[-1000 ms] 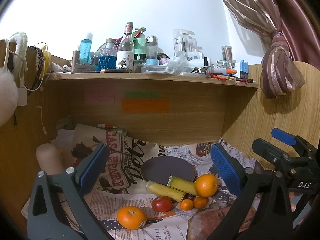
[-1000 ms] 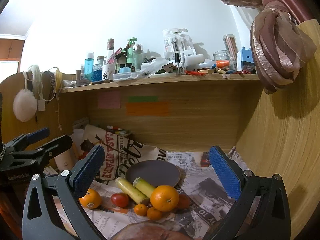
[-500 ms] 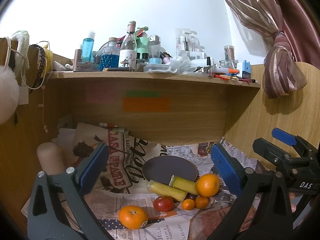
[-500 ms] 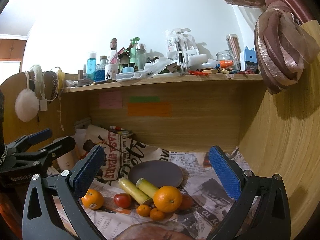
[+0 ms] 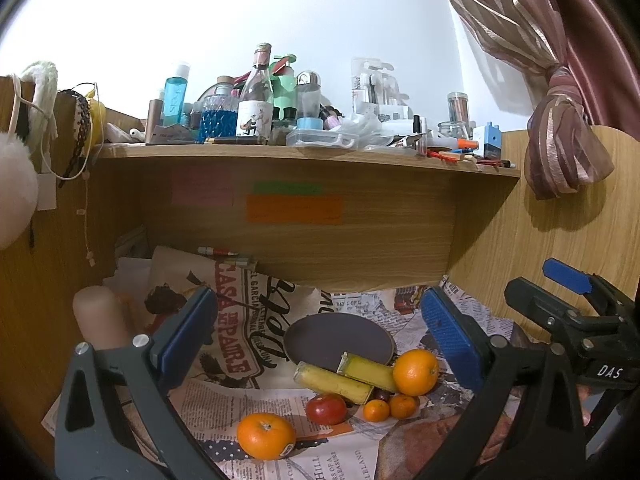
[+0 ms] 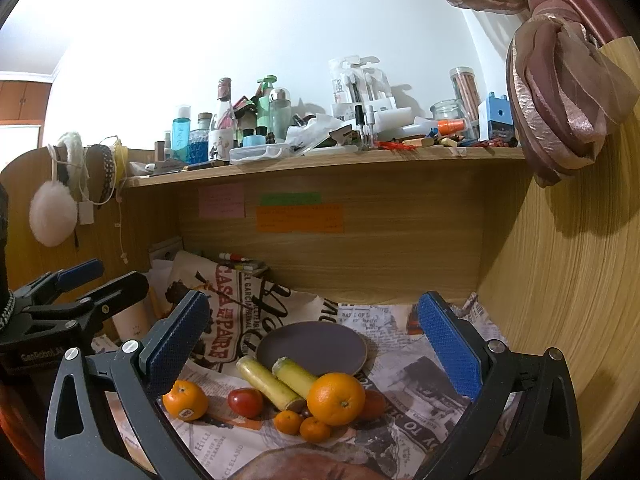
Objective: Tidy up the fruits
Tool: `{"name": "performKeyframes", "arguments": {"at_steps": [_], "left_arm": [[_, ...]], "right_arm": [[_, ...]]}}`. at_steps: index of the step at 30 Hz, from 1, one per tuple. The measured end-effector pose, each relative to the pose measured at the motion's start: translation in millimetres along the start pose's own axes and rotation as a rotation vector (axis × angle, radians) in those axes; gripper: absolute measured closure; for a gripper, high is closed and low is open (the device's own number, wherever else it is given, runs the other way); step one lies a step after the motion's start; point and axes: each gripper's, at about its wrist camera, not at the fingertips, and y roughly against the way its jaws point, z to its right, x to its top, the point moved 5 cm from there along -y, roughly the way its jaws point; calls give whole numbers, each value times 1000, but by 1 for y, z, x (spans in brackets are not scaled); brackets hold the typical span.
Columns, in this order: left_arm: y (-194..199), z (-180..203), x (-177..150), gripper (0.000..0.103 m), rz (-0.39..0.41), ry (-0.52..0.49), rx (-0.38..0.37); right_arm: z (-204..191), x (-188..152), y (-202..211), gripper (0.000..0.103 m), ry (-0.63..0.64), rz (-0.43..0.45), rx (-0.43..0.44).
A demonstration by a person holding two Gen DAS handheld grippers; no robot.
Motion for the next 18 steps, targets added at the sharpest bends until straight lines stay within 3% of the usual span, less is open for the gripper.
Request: {"name": "performKeyframes", "arguments": {"at_steps": [18], "left_arm": [[2, 2, 2, 0, 4, -2, -1]], "right_arm": [[3, -1, 0, 0, -18, -2, 5]]}}
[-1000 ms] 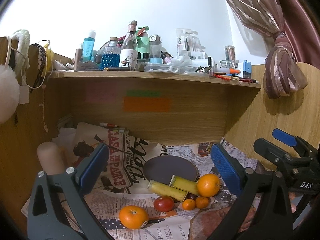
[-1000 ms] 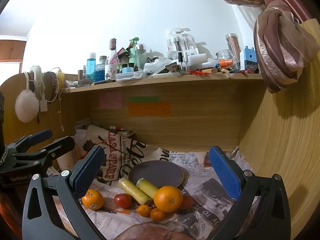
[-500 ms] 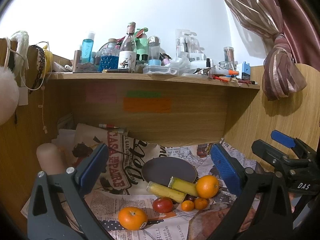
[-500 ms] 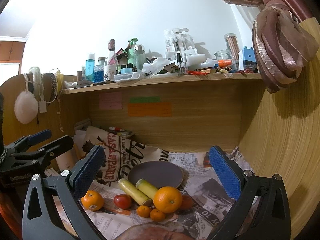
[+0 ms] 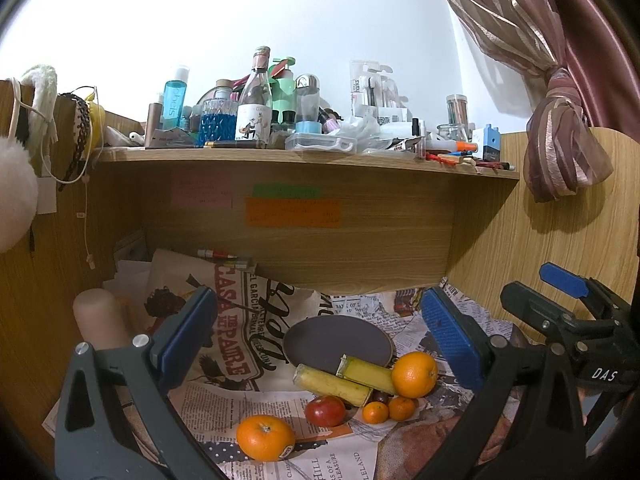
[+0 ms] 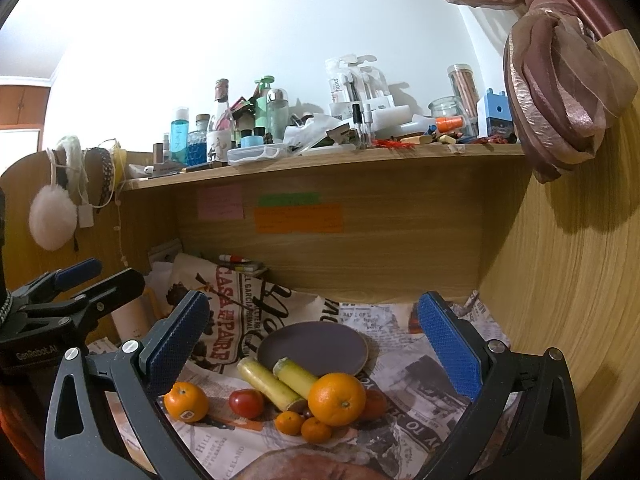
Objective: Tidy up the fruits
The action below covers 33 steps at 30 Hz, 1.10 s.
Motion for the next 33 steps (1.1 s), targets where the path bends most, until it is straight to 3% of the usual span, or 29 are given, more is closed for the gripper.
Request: {"name": "performKeyframes", "arguments": {"at_steps": [8, 12, 16, 24, 33], "left_arm": [[-7, -3, -3, 0, -21, -1, 0], [-17, -9, -9, 15, -56, 1, 0], [-30, -19, -19, 21, -106, 16, 0], [-63, -45, -61, 42, -274, 38, 3], [-88, -57, -117, 42, -441, 34, -2]], "right_arm": [[0, -3, -6, 0, 18, -8, -10], [5, -12, -19, 2, 18, -46, -21], [13, -24, -33, 12, 10, -97, -20], [26, -54, -57, 30, 22, -227, -19], [43, -92, -81, 36, -16, -397, 4]]}}
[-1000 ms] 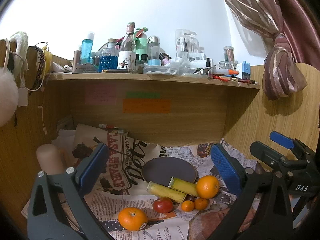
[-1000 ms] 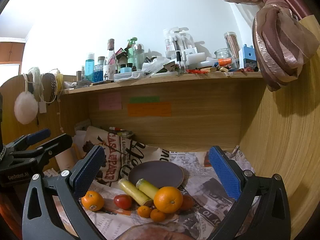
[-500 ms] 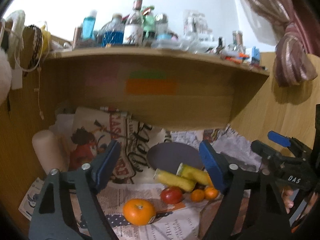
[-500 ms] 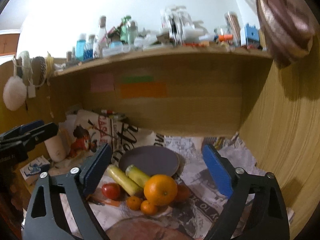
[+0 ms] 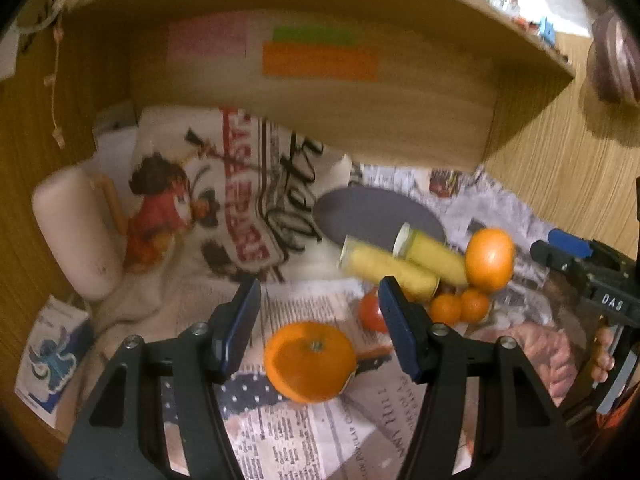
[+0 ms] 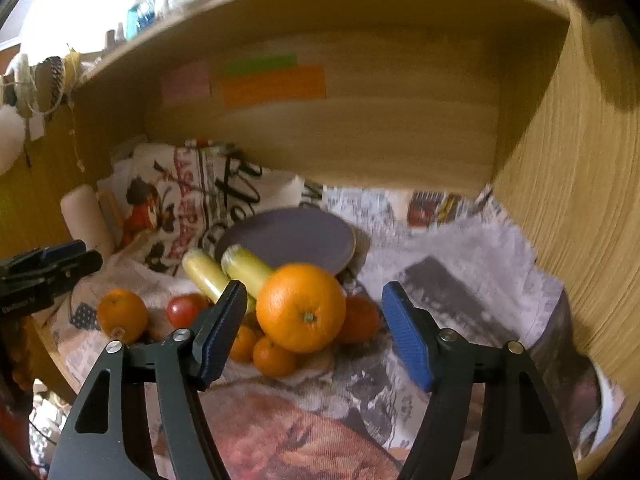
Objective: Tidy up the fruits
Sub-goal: 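Grasp an orange with the left gripper while the right gripper grasps another orange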
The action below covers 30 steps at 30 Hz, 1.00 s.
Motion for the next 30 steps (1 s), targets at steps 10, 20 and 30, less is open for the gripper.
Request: {"name": "performKeyframes", "arguments": {"at_steps": [10, 20, 30], "left_arm": [[-36, -7, -33, 36, -134, 14, 2], [-59, -9, -48, 35, -198, 19, -23], [-66, -15, -41, 37, -193, 50, -55]], "right_arm": [[0, -17, -25, 36, -21, -115, 52], [-2, -19, -51, 35, -21, -182, 57], [-5, -17, -71, 34, -13, -206, 53]]}}
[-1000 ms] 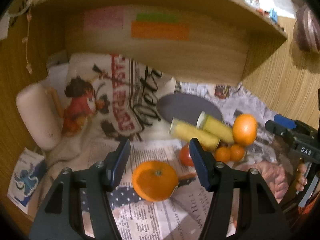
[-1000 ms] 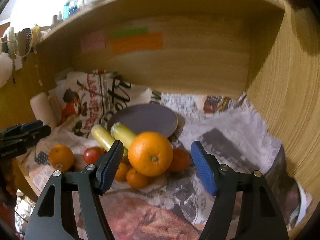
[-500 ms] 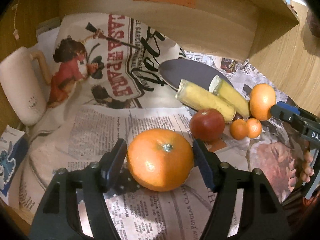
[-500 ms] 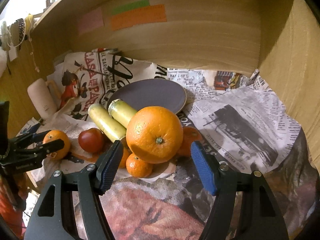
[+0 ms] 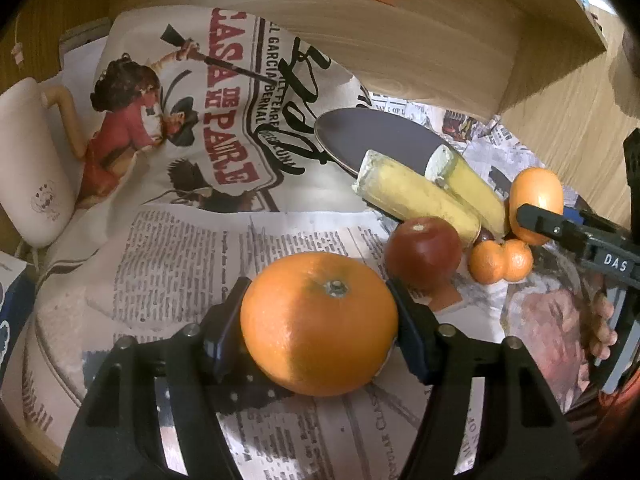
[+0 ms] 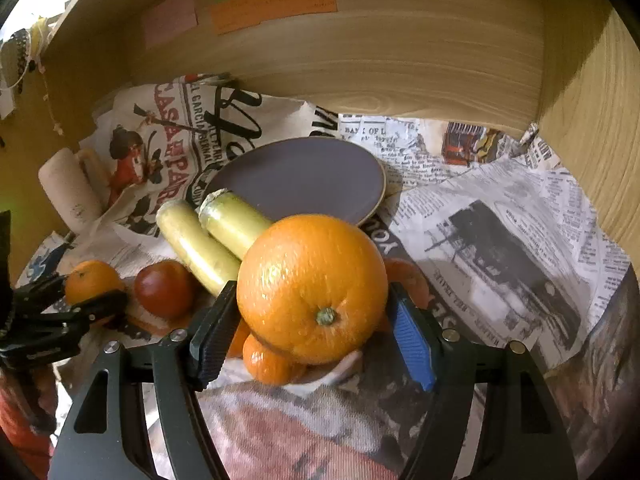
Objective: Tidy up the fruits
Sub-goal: 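Grasp an orange with the left gripper while the right gripper grasps another orange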
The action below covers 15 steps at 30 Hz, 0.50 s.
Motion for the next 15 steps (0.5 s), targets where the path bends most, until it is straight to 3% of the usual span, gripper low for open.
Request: {"name": "performKeyframes", "arguments": {"at_steps": [9, 15], "left_arm": [[7, 2, 17, 37, 35, -17, 3], [24, 8, 42, 37, 125, -44, 9]], "right_arm": [[1, 1, 2, 37, -14, 5, 19], [3, 7, 11, 37, -6, 29, 10]]}}
